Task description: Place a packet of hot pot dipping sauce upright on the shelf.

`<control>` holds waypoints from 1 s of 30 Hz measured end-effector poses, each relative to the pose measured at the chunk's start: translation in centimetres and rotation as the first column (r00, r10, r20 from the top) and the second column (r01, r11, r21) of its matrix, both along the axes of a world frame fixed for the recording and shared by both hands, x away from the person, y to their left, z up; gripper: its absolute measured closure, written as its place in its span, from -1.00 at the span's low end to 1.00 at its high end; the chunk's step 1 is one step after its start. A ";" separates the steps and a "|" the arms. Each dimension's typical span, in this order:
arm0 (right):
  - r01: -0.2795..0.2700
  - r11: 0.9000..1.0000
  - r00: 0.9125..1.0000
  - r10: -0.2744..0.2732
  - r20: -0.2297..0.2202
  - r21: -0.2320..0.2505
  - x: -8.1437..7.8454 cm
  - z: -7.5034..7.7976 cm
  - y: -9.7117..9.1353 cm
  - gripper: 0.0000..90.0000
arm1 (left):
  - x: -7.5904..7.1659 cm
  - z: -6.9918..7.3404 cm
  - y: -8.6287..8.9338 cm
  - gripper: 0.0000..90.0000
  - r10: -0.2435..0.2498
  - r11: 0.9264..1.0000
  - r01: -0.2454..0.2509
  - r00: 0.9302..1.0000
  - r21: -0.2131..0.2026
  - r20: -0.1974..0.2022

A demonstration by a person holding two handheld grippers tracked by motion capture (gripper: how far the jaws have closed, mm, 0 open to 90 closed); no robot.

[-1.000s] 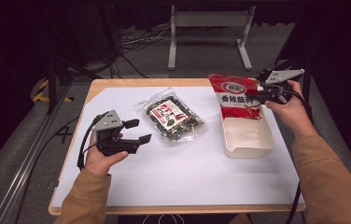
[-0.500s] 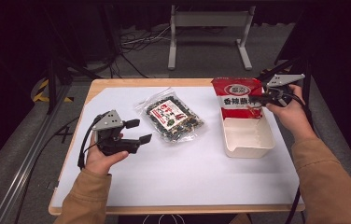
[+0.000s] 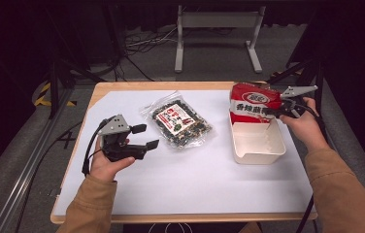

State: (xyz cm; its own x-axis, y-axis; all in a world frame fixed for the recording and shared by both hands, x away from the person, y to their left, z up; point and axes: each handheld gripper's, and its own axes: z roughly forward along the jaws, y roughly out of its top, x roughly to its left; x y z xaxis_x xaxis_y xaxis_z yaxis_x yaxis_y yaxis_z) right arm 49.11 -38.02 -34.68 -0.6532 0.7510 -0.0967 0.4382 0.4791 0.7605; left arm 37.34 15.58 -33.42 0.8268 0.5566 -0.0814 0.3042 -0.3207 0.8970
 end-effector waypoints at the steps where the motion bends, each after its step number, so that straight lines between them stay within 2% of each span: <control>1: 0.001 1.000 1.000 -0.001 -0.002 -0.003 0.0 0.0 0.0 0.98 | 0.1 -0.1 -0.1 -0.35 0.007 1.000 -0.007 1.000 0.007 0.001; 6: 0.015 1.000 1.000 -0.015 -0.001 -0.001 -0.2 -0.5 -0.1 0.98 | 0.5 -0.5 -0.1 -0.33 0.066 0.997 -0.066 0.998 0.046 0.003; 10: 0.021 1.000 1.000 -0.021 -0.003 -0.001 -0.3 -0.4 0.0 0.97 | 0.8 -0.7 -0.1 -0.31 0.081 0.996 -0.080 0.997 0.045 -0.002; 11: 0.021 1.000 1.000 -0.021 -0.003 -0.001 -0.3 -0.4 0.0 0.97 | 0.9 -0.8 -0.1 -0.31 0.083 0.995 -0.082 0.997 0.056 -0.002; 12: 0.025 1.000 1.000 -0.025 -0.009 0.013 -0.4 -0.4 0.0 0.94 | 0.9 -0.9 -0.1 -0.18 0.084 0.993 -0.084 0.996 0.078 0.006; 13: 0.026 1.000 1.000 -0.026 -0.006 0.014 -0.5 -0.4 0.0 0.92 | 1.0 -1.0 -0.1 -0.17 0.089 0.991 -0.089 0.996 0.102 0.006; 19: 0.058 0.998 0.998 -0.058 0.017 0.036 -1.0 -0.3 -0.2 0.67 | 1.4 -1.1 -0.1 -0.24 0.102 0.991 -0.101 0.995 0.090 -0.008; 20: 0.062 0.997 0.998 -0.063 0.023 0.044 -1.1 -0.2 -0.3 0.56 | 1.4 -1.1 -0.3 -0.24 0.105 0.988 -0.105 0.994 0.117 0.008; 21: 0.062 0.997 0.998 -0.063 0.023 0.044 -1.1 -0.2 -0.3 0.56 | 1.4 -1.1 -0.3 -0.23 0.105 0.988 -0.105 0.994 0.117 0.008; 22: 0.069 0.995 0.997 -0.072 0.037 0.069 -1.6 0.2 -0.5 0.43 | 1.4 -1.2 -0.5 -0.24 0.109 0.984 -0.109 0.994 0.138 0.012; 23: 0.069 0.995 0.997 -0.072 0.037 0.069 -1.6 0.2 -0.5 0.43 | 1.4 -1.2 -0.6 -0.24 0.113 0.983 -0.114 0.993 0.146 0.017; 24: 0.079 0.992 0.995 -0.085 0.056 0.100 -2.0 0.5 -0.9 0.32 | 1.5 -1.3 -0.6 -0.28 0.118 0.982 -0.119 0.993 0.144 0.009; 28: 0.090 0.988 0.992 -0.099 0.073 0.121 -2.6 1.0 -1.4 0.16 | 1.6 -1.2 -0.5 -0.30 0.128 0.983 -0.128 0.992 0.131 0.010; 30: 0.091 0.987 0.991 -0.102 0.081 0.129 -3.4 1.4 -1.8 0.08 | 1.7 -1.1 -0.3 -0.34 0.126 0.987 -0.125 0.992 0.103 -0.002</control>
State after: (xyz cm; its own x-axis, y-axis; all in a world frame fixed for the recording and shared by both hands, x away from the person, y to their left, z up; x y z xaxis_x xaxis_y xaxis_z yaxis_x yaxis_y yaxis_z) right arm 45.68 -39.80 -33.27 -0.5702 0.8199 -0.0517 0.4073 0.3368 0.8489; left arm 39.01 15.28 -34.55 0.7496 0.6614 -0.0252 0.3549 -0.3696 0.8587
